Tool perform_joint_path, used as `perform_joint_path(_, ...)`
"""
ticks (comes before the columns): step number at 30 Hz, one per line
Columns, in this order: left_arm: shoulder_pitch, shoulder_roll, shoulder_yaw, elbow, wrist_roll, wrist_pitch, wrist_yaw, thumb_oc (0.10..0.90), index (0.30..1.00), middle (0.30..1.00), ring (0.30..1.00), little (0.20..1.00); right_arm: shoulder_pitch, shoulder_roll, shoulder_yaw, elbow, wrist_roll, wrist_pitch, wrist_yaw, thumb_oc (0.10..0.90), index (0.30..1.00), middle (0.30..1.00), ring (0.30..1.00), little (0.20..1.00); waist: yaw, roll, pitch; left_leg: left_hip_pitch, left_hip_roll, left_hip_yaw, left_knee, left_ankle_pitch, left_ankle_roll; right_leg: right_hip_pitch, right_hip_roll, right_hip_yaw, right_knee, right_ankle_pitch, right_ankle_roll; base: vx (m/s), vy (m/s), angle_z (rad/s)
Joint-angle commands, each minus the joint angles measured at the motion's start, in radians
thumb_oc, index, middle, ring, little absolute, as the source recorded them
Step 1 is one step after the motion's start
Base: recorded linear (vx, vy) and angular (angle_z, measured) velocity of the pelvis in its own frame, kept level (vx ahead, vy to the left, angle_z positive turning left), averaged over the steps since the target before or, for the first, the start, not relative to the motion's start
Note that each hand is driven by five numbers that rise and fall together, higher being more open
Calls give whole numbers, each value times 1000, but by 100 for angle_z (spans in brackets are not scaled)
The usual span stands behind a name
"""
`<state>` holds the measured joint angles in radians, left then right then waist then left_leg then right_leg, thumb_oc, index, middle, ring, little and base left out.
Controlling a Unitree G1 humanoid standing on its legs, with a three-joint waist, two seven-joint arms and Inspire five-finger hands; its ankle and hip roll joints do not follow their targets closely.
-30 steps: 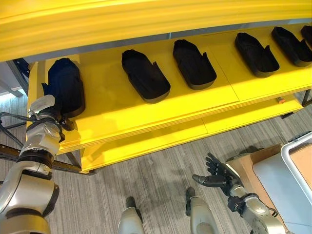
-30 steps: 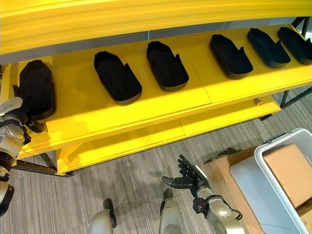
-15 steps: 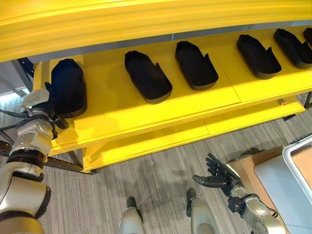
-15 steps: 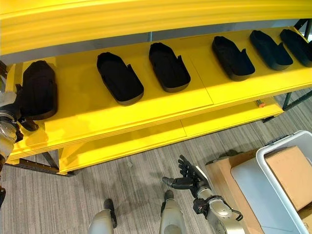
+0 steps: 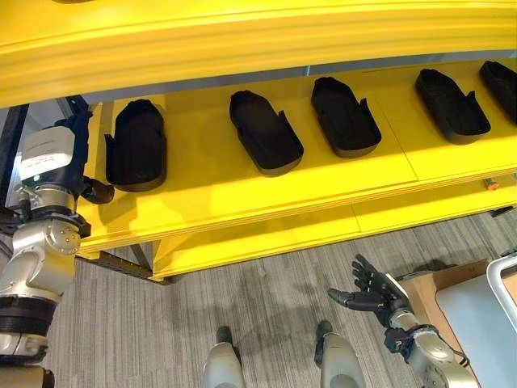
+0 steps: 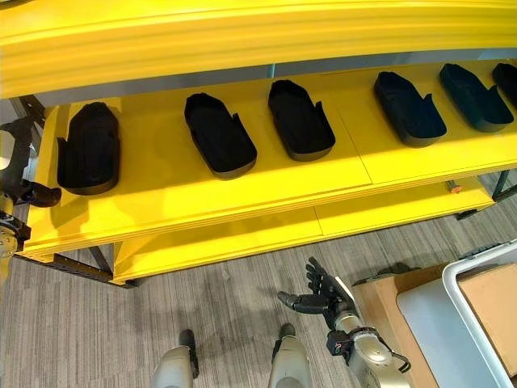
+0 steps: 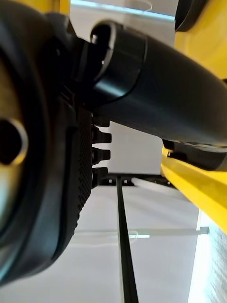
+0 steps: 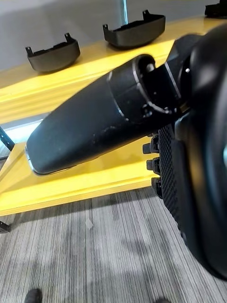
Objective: Move parts from the plastic box to the shelf.
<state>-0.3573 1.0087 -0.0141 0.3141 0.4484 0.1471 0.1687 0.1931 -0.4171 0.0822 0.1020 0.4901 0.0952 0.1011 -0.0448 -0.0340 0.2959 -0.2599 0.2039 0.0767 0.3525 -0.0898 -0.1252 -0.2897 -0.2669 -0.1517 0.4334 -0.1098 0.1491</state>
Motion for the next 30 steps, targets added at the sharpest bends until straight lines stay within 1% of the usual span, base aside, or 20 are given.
perform_joint_path(1,-55,61,106,-40,50,-20,94,900,1000,1000,1000,1000,16,-23,-36,-69,-16,-52,14,900,1000,1000,1000,1000,-6,-4,-88,25,14,-12,35,-65,41,114,-27,6,-137,21,35,0,0,0)
perform_joint_path(6,-11,50,141,-64,43,-25,96,900,1000,1000,1000,1000,18,-20,-43,-69,-22,-45,11,900,1000,1000,1000,1000,-2,-2,-90,28,16,-11,32,-64,41,117,-26,5,-140,22,35,1,-2,-1)
perform_joint_path(9,48,27,188,-84,19,-34,103,900,1000,1000,1000,1000,16,-19,-46,-72,-23,-45,12,900,1000,1000,1000,1000,1,2,-91,34,16,-12,25,-62,41,121,-25,5,-140,21,33,6,-7,-2)
perform_joint_path(11,116,-11,242,-120,-28,-51,115,900,1000,1000,1000,1000,11,-16,-51,-78,-34,-45,9,900,1000,1000,1000,1000,7,3,-96,43,14,-11,13,-58,42,127,-24,4,-146,20,31,23,-25,-5)
perform_joint_path(12,168,-67,279,-168,-102,-87,125,900,1000,1000,1000,1000,-5,-15,-63,-88,-58,-52,3,900,1000,1000,1000,1000,14,4,-97,46,14,-12,10,-55,43,130,-25,2,-145,19,30,0,0,0)
perform_joint_path(13,210,-98,307,-198,-133,-101,130,900,1000,1000,1000,1000,-15,-17,-66,-94,-69,-59,-7,900,1000,1000,1000,1000,14,6,-98,48,15,-13,9,-55,43,133,-25,1,-146,18,29,0,0,0)
perform_joint_path(14,235,-127,317,-222,-161,-113,132,900,1000,1000,1000,1000,-27,-15,-73,-96,-73,-64,-15,900,1000,1000,1000,1000,17,6,-99,50,14,-13,10,-55,44,134,-26,0,-145,17,29,16,-8,5)
perform_joint_path(16,302,-213,336,-261,-258,-152,133,900,1000,1000,1000,1000,-62,-17,-89,-111,-83,-75,-36,900,1000,1000,1000,1000,24,8,-98,57,12,-14,9,-55,45,141,-28,-1,-144,15,27,11,-2,6)
perform_joint_path(18,356,-278,350,-307,-308,-171,129,900,1000,1000,1000,1000,-99,-22,-99,-139,-117,-87,-54,900,1000,1000,1000,1000,30,12,-99,63,8,-14,6,-56,47,148,-29,-2,-144,13,25,11,0,3)
perform_joint_path(19,357,-279,352,-310,-308,-170,128,900,1000,1000,1000,1000,-100,-23,-98,-139,-117,-87,-54,900,1000,1000,1000,1000,29,12,-100,61,7,-14,2,-50,47,146,-29,-2,-148,18,24,12,-2,5)
perform_joint_path(20,387,-320,350,-340,-349,-192,110,900,1000,1000,1000,1000,-119,-21,-107,-155,-119,-100,-59,900,1000,1000,1000,1000,32,14,-100,64,5,-14,1,-49,49,150,-30,-3,-149,19,23,7,-5,4)
perform_joint_path(22,447,-381,340,-382,-411,-217,80,900,1000,1000,1000,1000,-172,-33,-130,-209,-168,-131,-87,900,1000,1000,1000,1000,41,18,-101,83,6,-12,-8,-53,50,168,-31,-7,-154,12,23,15,-5,0)
perform_joint_path(24,459,-393,337,-373,-415,-220,79,900,1000,1000,1000,1000,-182,-36,-131,-224,-176,-141,-97,900,1000,1000,1000,1000,42,19,-104,85,4,-12,-16,-45,50,170,-31,-9,-161,18,22,0,-2,2)
perform_joint_path(25,471,-413,331,-380,-432,-224,79,900,1000,1000,1000,1000,-190,-38,-140,-246,-187,-148,-104,900,1000,1000,1000,1000,44,20,-105,92,4,-12,-24,-43,51,178,-32,-11,-167,18,21,14,-13,4)
perform_joint_path(26,501,-453,321,-375,-466,-237,73,900,1000,1000,1000,1000,-195,-33,-155,-282,-194,-165,-111,900,1000,1000,1000,1000,46,19,-110,97,3,-12,-32,-38,53,186,-32,-15,-175,21,20,19,-18,6)
perform_joint_path(30,570,-505,304,-397,-458,-241,52,900,1000,1000,1000,1000,-178,-33,-194,-359,-215,-194,-112,900,1000,1000,1000,1000,47,18,-115,109,1,-12,-43,-37,55,199,-32,-19,-189,23,20,3,-12,5)
